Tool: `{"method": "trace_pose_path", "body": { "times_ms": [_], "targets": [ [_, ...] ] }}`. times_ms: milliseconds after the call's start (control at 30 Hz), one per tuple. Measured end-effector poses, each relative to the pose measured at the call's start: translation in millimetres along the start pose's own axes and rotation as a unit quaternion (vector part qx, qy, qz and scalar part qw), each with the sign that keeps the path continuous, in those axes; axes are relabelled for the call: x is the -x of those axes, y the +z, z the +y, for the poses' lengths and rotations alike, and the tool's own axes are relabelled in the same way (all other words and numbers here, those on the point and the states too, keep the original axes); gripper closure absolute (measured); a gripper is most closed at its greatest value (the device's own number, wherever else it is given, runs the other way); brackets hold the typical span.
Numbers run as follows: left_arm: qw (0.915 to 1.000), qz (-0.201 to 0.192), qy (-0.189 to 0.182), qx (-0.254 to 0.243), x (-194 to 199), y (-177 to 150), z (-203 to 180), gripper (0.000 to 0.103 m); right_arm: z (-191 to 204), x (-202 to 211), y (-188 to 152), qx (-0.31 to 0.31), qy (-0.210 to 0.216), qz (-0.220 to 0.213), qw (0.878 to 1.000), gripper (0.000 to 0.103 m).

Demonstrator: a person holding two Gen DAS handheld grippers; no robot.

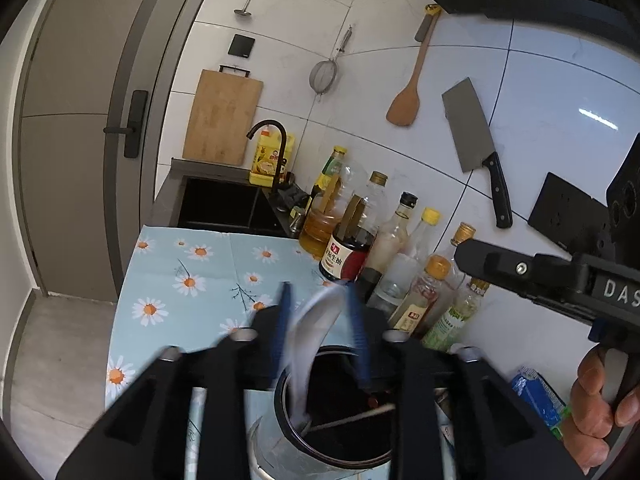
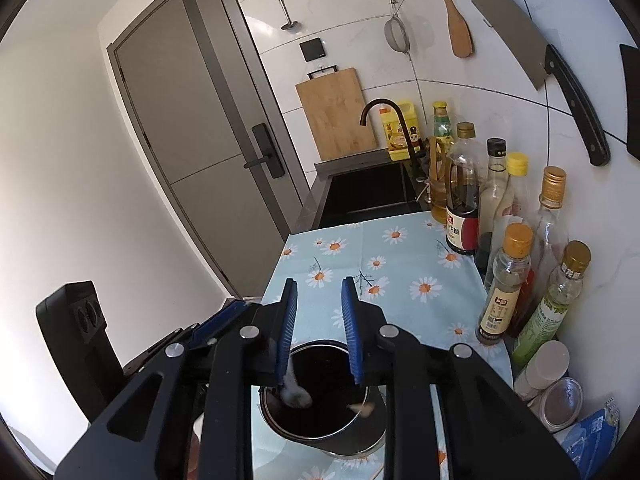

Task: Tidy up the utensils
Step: 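Open the left tool dropping the spoon while the right tool drops the chopstick into the holder, then move both tools back down to the remaining utensils on the tablecloth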

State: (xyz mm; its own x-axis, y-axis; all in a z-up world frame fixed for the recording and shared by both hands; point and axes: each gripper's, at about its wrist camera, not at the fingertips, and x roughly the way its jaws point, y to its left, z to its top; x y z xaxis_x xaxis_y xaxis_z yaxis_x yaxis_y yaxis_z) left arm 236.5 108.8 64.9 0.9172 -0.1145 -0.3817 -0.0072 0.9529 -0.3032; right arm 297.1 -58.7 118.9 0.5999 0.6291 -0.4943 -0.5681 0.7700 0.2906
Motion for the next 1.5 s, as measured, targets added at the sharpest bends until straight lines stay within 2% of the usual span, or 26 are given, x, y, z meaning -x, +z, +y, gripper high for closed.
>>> {"method": "trace_pose_path", "body": {
  "times_ms": [33,433,667,800,933,1000,1300,1500],
  "targets": [
    [1.0000,0.004,-0.003,0.001,-1,-1,0,0.058,0,2,0,0.000,-0.002,-0.001,1.000,0.079],
    [0.9998,0.012,-0.015,-0.011,10,-3,-7,0.058,-3,23,-4,-0.009,-0.006,-0.012,1.000,0.079],
    [0.9993,0.015,-0.032,-0.015,36,-4,-10,0.058,-4,41,-19,-0.009,-0.001,-0.001,1.000,0.078],
    [0.9986,0.027,-0.041,-0.020,52,-9,-11,0.058,1,49,-31,0.003,0.005,0.019,1.000,0.078],
    [0.9977,0.047,-0.047,-0.016,67,-21,-10,0.058,6,56,-47,0.021,0.010,0.035,0.999,0.077],
    [0.9968,0.059,-0.049,-0.019,72,-28,-10,0.058,6,58,-57,0.022,0.012,0.047,0.999,0.070],
    [0.9903,0.125,-0.053,-0.030,87,-73,-11,0.059,-10,53,-107,-0.001,0.031,0.118,0.993,0.070],
    [0.9813,0.175,-0.072,-0.037,81,-99,-19,0.059,-28,50,-129,-0.038,0.042,0.147,0.988,0.070]
  ]
}}
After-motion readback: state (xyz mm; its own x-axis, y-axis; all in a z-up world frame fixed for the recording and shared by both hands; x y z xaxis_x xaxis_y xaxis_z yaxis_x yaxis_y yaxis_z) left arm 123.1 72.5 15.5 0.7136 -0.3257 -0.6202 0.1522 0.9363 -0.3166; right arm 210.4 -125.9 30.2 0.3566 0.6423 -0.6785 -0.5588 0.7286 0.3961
